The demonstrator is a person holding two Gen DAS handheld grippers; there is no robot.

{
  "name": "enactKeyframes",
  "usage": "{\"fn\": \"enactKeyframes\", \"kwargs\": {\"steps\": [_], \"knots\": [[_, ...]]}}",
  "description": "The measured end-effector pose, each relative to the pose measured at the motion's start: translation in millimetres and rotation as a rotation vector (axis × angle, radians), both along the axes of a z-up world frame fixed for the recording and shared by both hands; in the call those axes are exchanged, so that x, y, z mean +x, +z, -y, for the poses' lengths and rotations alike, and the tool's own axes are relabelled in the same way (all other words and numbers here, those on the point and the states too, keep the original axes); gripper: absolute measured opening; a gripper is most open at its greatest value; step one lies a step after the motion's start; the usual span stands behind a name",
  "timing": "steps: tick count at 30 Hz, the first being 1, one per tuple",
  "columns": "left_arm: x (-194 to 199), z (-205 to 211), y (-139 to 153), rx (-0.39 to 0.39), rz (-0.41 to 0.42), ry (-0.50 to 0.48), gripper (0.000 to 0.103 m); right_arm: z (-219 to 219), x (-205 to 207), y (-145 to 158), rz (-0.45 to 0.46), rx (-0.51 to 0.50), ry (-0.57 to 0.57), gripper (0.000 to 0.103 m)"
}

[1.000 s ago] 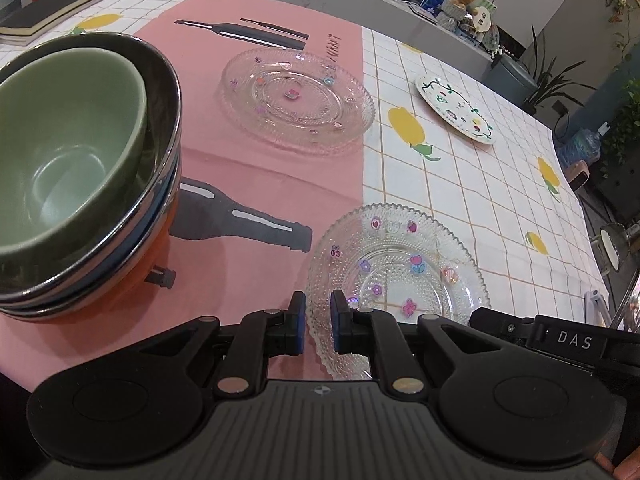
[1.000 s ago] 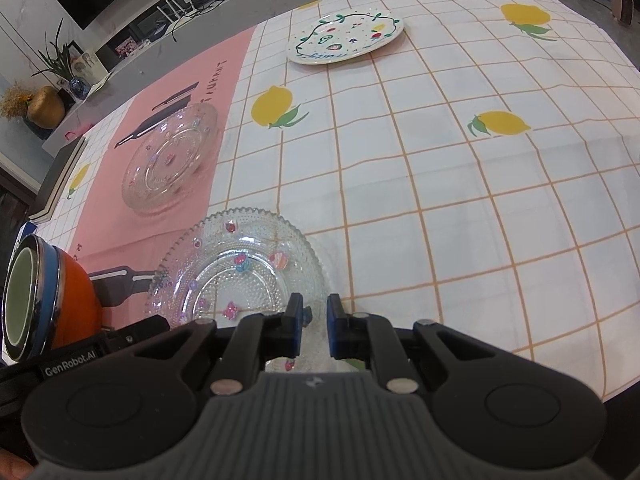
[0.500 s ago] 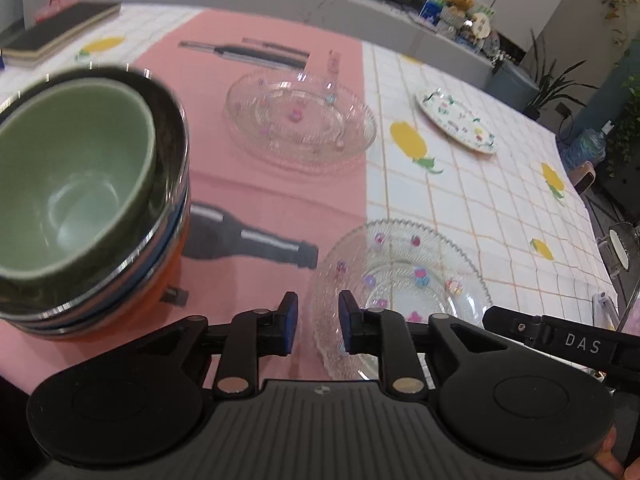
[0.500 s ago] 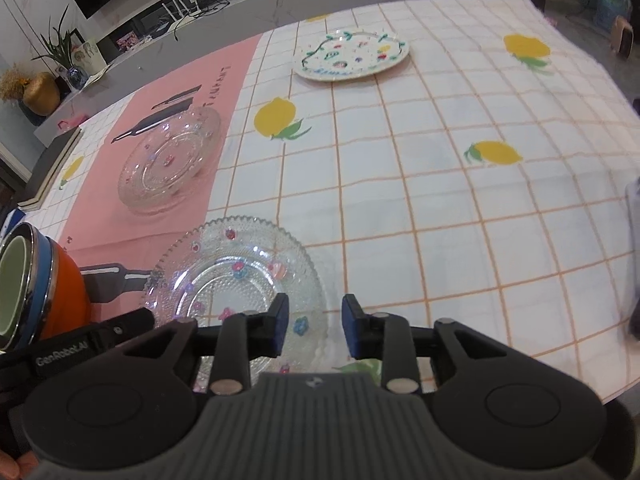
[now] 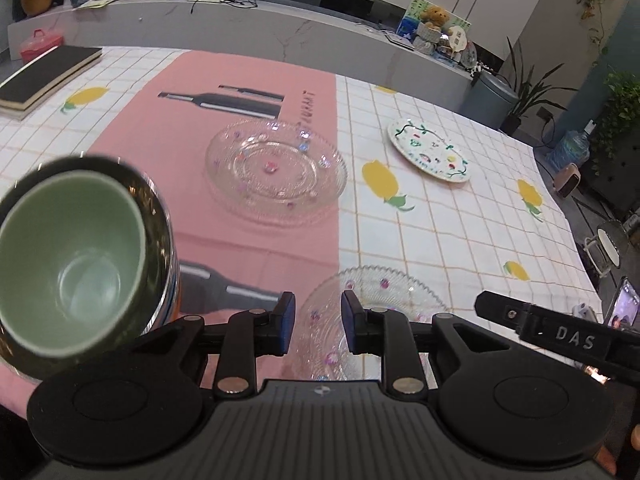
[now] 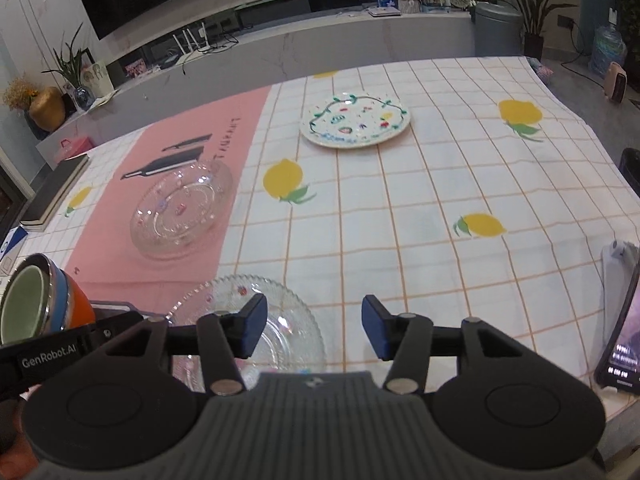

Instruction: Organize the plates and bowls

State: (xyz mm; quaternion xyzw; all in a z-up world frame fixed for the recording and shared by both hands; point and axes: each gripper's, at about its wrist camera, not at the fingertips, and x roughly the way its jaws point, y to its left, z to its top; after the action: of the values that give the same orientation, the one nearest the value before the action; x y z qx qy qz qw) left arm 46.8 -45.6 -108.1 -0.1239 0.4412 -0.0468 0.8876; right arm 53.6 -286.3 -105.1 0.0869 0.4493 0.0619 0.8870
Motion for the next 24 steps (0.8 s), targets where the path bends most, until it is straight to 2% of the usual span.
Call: {"fn": "enactKeyframes", "kwargs": {"steps": [2, 12, 18, 24], "knots": [[5.9, -0.8, 5.3, 0.000, 0.004, 0.002, 0.028, -3.6, 3.9, 4.3, 0.006, 0.005, 0.008, 0.061], [41.6, -22.4, 32.0, -0.015, 0.048, 0.081, 0.033, -17.2, 36.7, 22.3, 0.028, 0.058, -0.004, 0.061], [69.7, -40.2, 37.1, -0.030, 0.027, 0.151, 0.034, -23.6, 61.0, 22.3, 0.034, 0.078, -0.007, 0.061], [90.4, -55.5, 28.5, -0.073, -0.013, 0.227, 0.042, -28.0, 84.5, 16.1, 0.031, 0.136, -0.009, 0.061]]}}
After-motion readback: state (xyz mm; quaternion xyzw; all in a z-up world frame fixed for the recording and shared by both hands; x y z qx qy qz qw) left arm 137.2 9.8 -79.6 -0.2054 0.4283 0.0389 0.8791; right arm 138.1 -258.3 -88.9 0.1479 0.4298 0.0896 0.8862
